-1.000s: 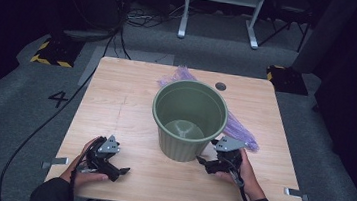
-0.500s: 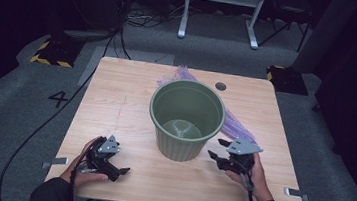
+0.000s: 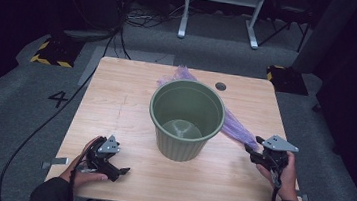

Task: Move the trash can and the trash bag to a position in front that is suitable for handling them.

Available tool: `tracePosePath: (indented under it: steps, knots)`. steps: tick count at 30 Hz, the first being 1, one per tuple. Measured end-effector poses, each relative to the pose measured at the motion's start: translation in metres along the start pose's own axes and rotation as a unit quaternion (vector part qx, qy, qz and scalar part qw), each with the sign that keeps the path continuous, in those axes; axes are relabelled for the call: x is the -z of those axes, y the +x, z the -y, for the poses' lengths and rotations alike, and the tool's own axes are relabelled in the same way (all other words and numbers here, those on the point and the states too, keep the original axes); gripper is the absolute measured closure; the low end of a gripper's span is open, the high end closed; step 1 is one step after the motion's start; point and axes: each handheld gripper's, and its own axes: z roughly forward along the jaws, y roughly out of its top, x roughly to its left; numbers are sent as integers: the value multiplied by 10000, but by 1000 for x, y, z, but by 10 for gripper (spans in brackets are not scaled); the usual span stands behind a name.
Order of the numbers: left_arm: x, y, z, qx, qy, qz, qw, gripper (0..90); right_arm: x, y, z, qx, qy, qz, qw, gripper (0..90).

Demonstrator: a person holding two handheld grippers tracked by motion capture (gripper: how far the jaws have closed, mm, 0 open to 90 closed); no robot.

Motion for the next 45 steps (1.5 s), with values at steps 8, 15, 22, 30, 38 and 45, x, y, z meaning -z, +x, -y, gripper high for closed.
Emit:
tracePosePath:
  steps: [8,15,22,30,38,45]
  knots:
    - [0,0,0,-1,-1,0,10000,0,-17,-14,17,-292,347,-111,9989,580]
    - [0,0,0,-1,-1,0,10000,0,-26,-25,34,-634,528,-375,9959,830]
    - [0,0,0,-2,1,1,10000,0,-26,-21,38,-610,577,-549,9950,873]
    - [0,0,0,0,1,0,10000,0,-19,11,34,-114,659,-829,9943,851]
    - [0,0,0,-1,0,2,10000,0,-9,54,29,264,578,-1166,9911,718]
    - [0,0,0,0,-3,4,10000,0,4,69,24,458,317,-1255,9905,597]
